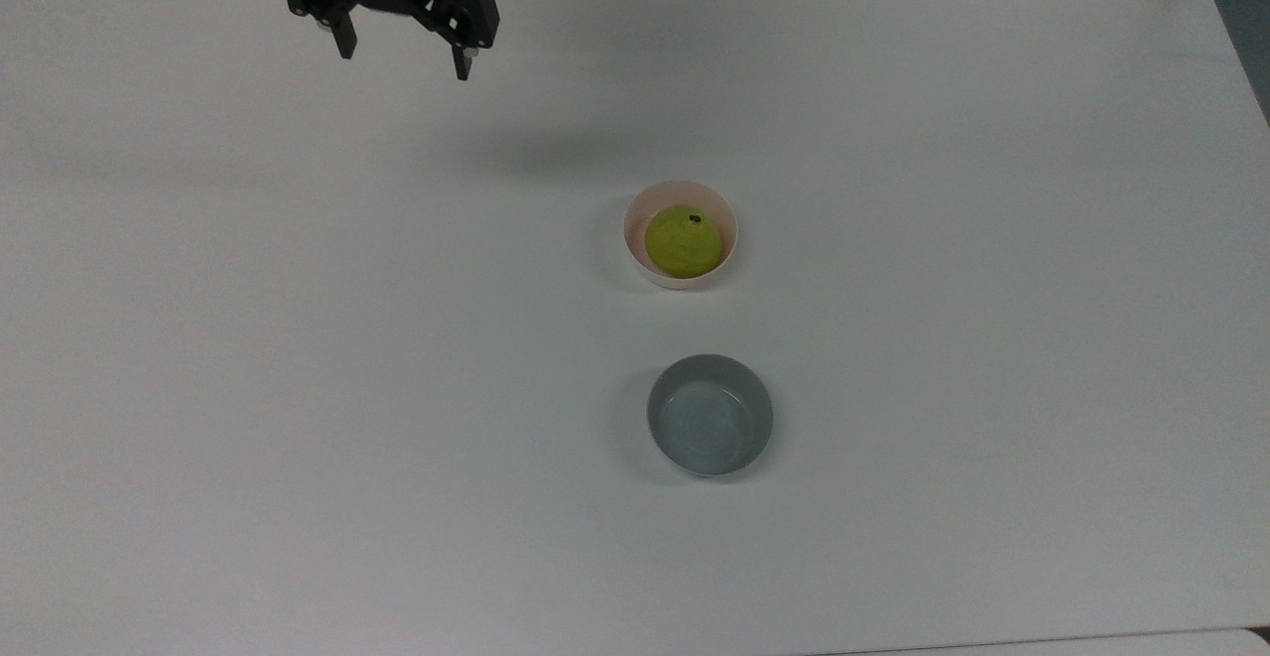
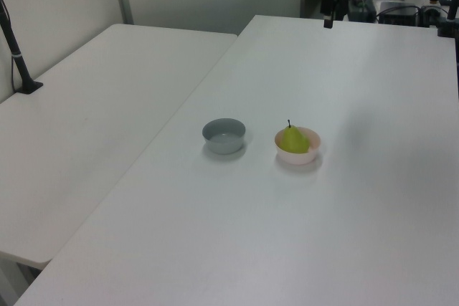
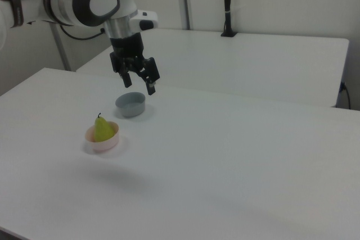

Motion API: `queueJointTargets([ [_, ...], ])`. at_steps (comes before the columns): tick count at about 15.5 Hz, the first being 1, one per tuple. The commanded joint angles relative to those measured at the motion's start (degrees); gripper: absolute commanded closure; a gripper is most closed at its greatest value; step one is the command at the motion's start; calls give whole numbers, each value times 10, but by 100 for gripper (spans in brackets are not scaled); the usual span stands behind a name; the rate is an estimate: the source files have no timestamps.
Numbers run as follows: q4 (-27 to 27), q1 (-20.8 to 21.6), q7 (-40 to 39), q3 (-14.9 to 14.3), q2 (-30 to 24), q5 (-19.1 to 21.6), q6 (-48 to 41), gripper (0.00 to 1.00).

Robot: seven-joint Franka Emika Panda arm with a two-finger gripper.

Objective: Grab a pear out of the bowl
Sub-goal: 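Move the open gripper over the pink bowl holding the green pear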

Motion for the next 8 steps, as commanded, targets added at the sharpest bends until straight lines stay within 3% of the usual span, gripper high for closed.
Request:
queueJointTargets([
  [1,-8,69,-3,-23,8,13,-5,0],
  [8,-7,169,-3,-21,18,35,-3,0],
])
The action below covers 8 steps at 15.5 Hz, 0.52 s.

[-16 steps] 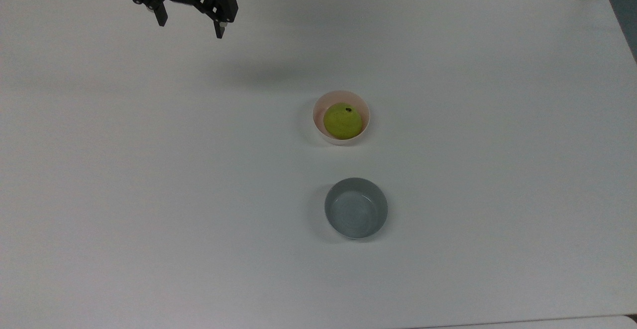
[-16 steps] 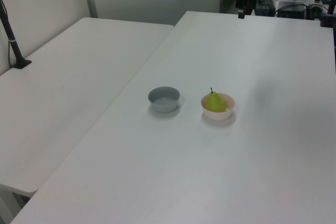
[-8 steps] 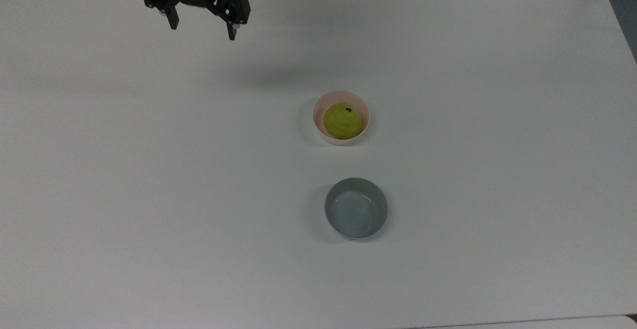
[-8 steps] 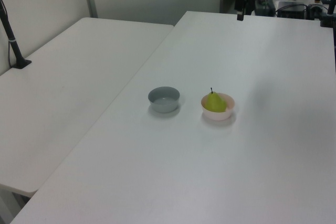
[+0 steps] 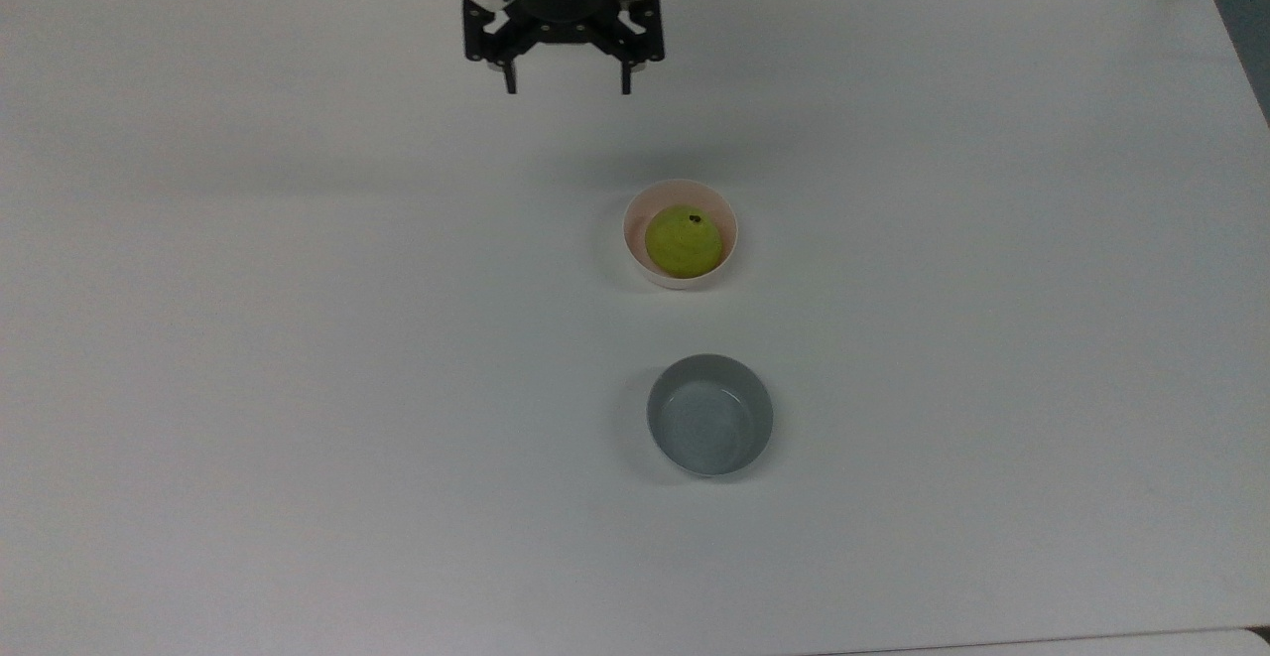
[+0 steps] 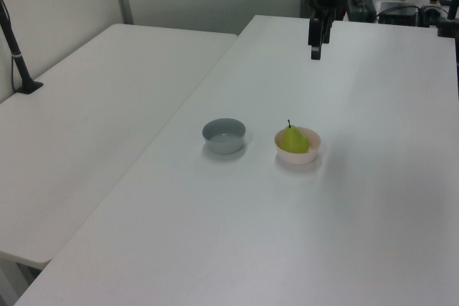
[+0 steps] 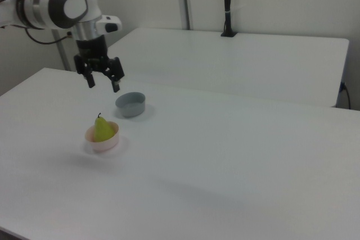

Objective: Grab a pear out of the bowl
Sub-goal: 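Move the open gripper over the pink bowl holding the green pear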

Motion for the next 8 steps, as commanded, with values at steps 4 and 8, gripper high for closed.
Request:
queueJointTargets([
  [4,-16,64,-7,-14,31,20,64,0],
  [8,-18,84,-14,-13,88,13,129,0],
])
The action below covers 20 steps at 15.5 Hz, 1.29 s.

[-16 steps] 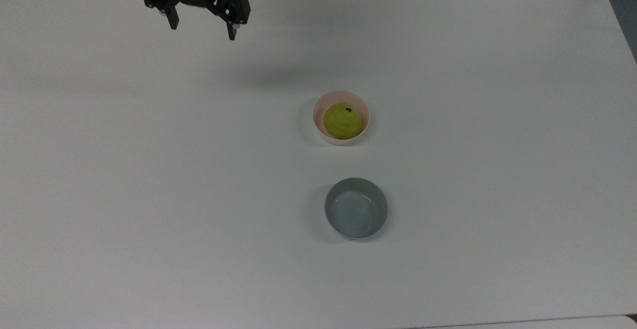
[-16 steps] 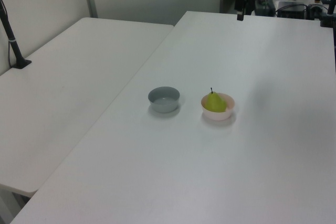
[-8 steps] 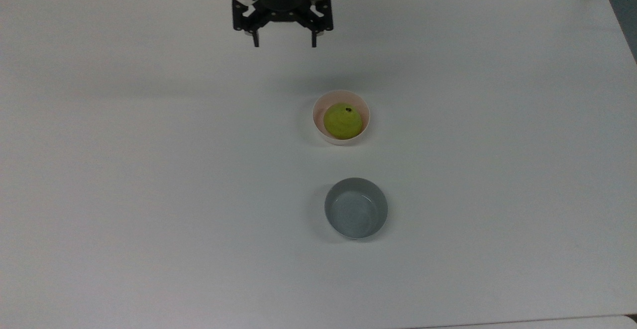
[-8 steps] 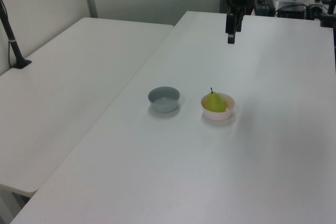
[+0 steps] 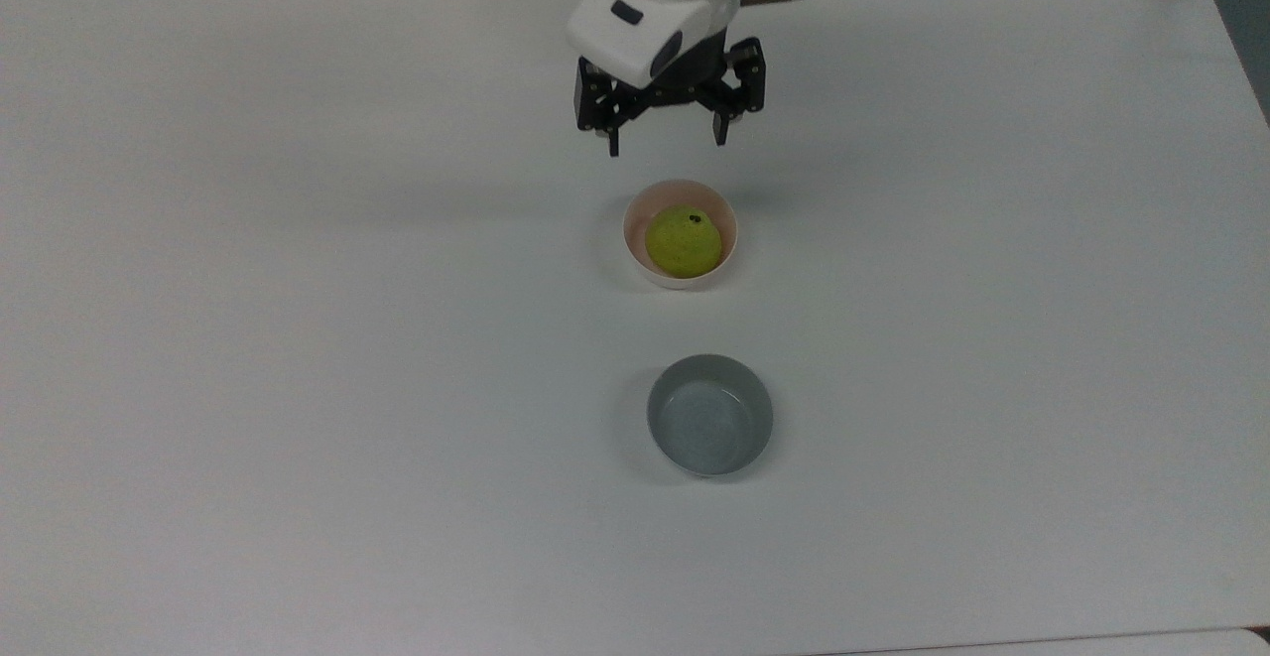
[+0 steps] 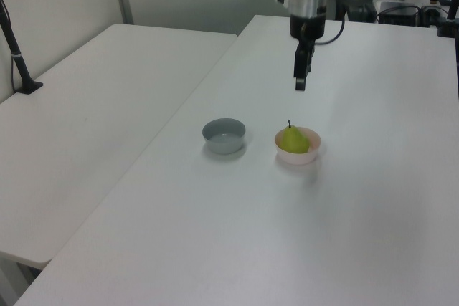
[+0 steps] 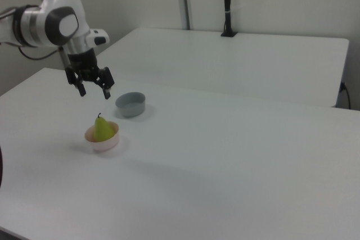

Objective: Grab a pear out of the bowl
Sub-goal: 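Lower the gripper onto the pear and close the fingers around it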

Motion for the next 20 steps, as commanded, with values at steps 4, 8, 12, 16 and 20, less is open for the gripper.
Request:
queueJointTargets([
  [4,-9,36,-31,-12,61,4,51,0],
  [8,-25,37,-32,-7,83,-20,85,0],
  [12,-47,46,-38,-7,93,-47,86,5],
  [16,-55,46,-45,-6,98,-51,88,7],
  [20,-60,45,-45,-7,101,-51,119,8],
])
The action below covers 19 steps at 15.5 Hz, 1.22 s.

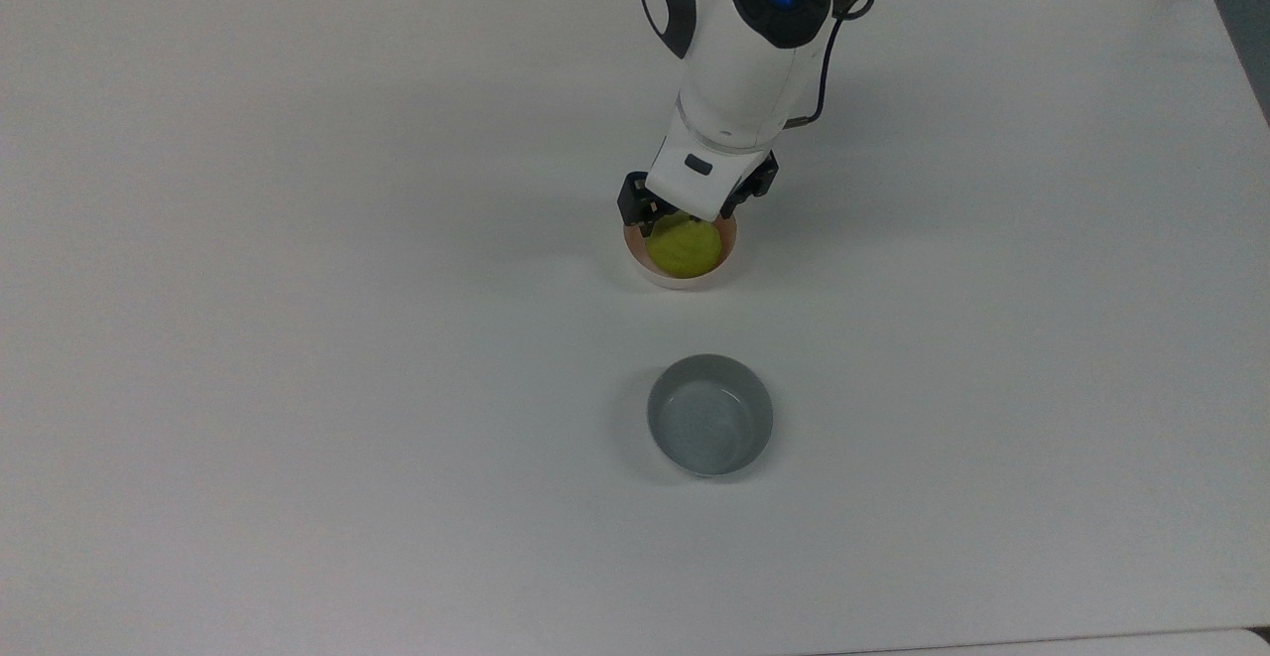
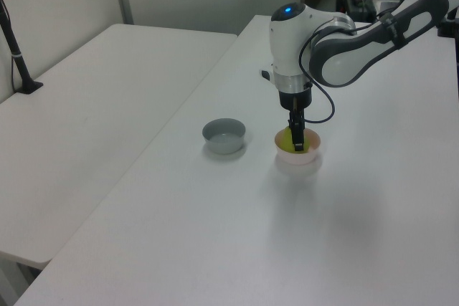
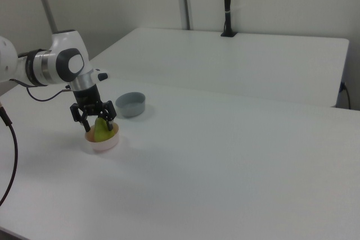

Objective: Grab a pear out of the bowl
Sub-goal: 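Lower the gripper onto the pear and close the fingers around it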

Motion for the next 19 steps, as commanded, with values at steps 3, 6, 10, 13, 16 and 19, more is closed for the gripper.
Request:
queueJointTargets([
  [3,-20,7,-12,-7,-1,-8,43,8],
  [6,-20,7,-12,-6,3,-8,43,13],
  [10,-19,7,-15,-6,3,-8,42,63],
  [13,-18,7,-24,-6,-1,-7,41,73],
  [16,-15,6,-19,-1,-19,-3,31,73],
  [19,5,0,-18,2,-50,4,-8,73],
])
